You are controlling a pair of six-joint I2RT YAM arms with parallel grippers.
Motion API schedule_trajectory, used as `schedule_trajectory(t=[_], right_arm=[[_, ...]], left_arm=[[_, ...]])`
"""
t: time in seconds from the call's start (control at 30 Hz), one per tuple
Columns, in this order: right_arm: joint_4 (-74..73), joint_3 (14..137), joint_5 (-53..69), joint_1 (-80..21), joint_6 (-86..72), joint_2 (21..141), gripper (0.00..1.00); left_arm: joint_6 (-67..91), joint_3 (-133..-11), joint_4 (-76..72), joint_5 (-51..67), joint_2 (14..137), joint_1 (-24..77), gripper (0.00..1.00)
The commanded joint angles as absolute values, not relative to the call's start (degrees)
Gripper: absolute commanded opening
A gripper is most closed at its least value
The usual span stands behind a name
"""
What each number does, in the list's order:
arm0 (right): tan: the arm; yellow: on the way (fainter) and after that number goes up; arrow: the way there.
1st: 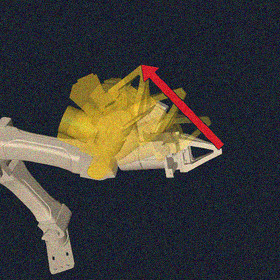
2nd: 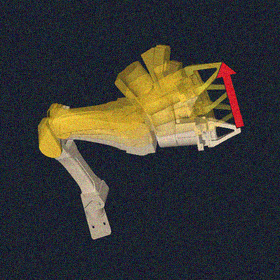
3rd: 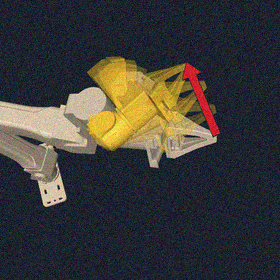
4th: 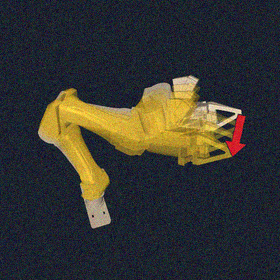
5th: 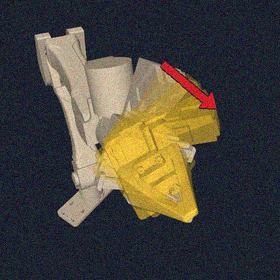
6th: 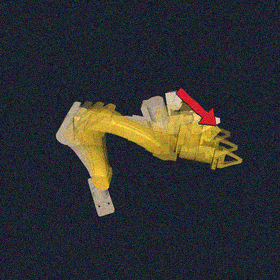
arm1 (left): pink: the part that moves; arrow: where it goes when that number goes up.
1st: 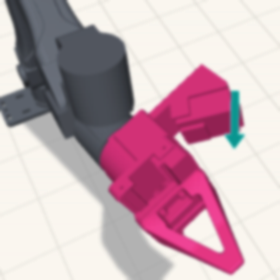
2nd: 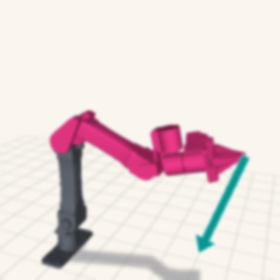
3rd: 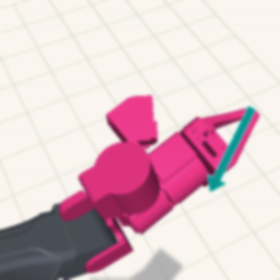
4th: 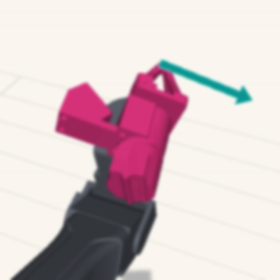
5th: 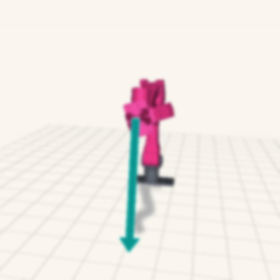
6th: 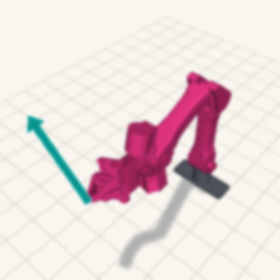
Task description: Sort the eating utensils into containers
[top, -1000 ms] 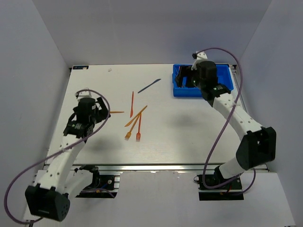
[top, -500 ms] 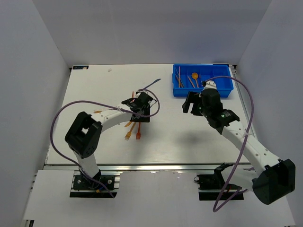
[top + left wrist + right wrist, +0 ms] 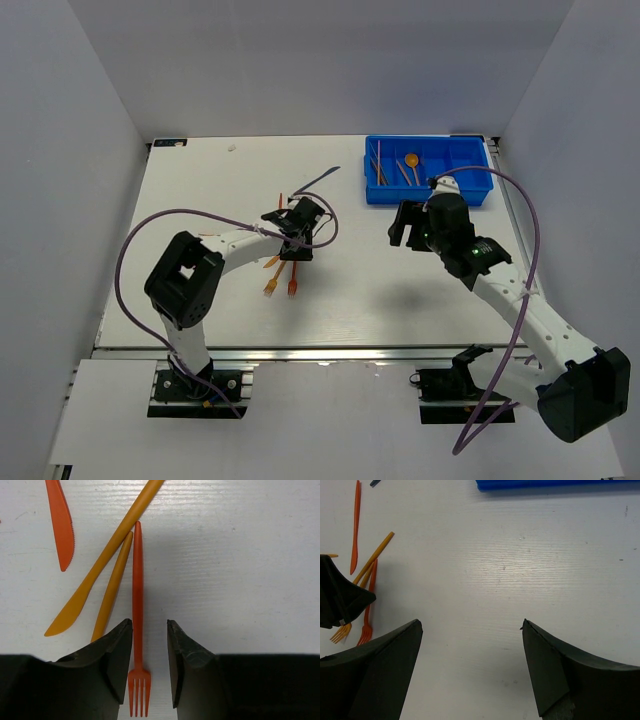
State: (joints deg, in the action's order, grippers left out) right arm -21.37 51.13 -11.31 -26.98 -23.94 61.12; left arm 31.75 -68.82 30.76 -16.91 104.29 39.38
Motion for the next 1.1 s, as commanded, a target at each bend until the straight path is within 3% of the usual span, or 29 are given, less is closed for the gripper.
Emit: schedule_trajectory(t=[0.0, 0.17, 0.27, 0.4, 0.43, 0.47, 0.63, 0.8, 1.07], right_arm=[[-20.8, 51.6, -10.5, -27.0, -23.4, 60.9, 0.85], [-21.1, 51.9, -9.8, -26.9, -23.2, 60.5, 0.85], [-21.6, 52.5, -9.8, -26.9, -22.9, 59.8, 0.85], [-21.0, 53.5, -6.9, -26.8, -22.2, 58.4, 0.86], [-20.9, 53.8, -6.4, -26.8, -22.2, 58.2, 0.88], [-20.7, 54.0, -6.0, -26.5, -22.3, 57.8, 0.89], [-20.0, 54.5, -0.5, -25.2, -26.7, 57.8, 0.89], [-10.0, 45.9, 4.7, -25.4, -39.4, 53.2, 0.88], [4.6, 37.8, 4.6, -28.4, -48.7, 55.5, 0.76]], left_arm=[[32.9, -67.2, 29.8, -17.1, 105.0, 39.4, 0.44], [33.4, -65.8, 29.4, -16.8, 107.2, 39.5, 0.42], [33.8, -64.9, 29.2, -17.0, 107.7, 39.6, 0.35], [34.5, -64.1, 29.3, -17.1, 107.1, 41.8, 0.15], [34.6, -64.1, 29.4, -17.2, 106.8, 42.4, 0.01], [35.1, -64.2, 29.6, -17.7, 106.4, 43.1, 0.0], [36.8, -64.0, 26.9, -19.0, 96.9, 48.2, 0.0], [40.6, -56.3, 11.0, -14.8, 83.2, 50.2, 0.0], [42.2, -52.5, -3.7, -4.6, 79.7, 50.4, 0.0]])
